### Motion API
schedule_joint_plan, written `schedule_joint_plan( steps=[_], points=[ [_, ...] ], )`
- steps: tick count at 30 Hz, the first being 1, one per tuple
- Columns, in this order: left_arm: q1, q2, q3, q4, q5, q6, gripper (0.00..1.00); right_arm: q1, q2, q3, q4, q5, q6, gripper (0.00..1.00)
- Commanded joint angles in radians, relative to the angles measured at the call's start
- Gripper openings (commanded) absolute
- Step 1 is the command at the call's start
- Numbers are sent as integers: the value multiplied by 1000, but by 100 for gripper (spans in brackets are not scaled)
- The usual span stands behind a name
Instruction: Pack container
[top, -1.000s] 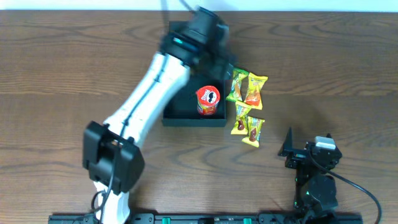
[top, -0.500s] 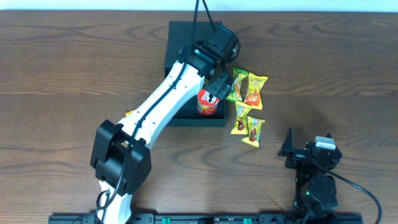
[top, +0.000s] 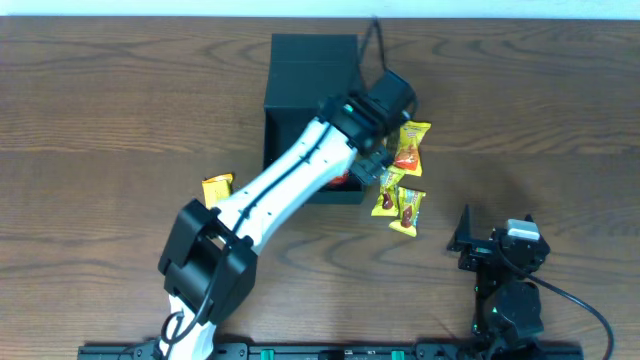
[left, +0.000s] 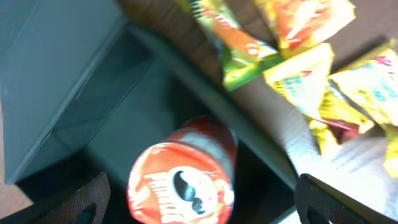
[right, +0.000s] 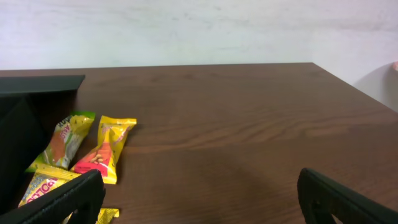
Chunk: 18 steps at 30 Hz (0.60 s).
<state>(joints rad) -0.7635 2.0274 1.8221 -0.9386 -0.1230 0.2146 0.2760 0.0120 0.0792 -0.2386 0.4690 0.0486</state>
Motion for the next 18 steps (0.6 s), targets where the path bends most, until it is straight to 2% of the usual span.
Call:
schedule_joint_plan(
  steps=[1,10,18],
  points=[
    [4,14,-2,-3,-72,26,96,-3,-3,1,-8,13,3,99],
    [13,98,-3,1,-171,24,96,-3,-3,1,-8,13,3,99],
    [23,112,1,53,-200,-10,95,-3,-3,1,-8,13,3,99]
  ],
)
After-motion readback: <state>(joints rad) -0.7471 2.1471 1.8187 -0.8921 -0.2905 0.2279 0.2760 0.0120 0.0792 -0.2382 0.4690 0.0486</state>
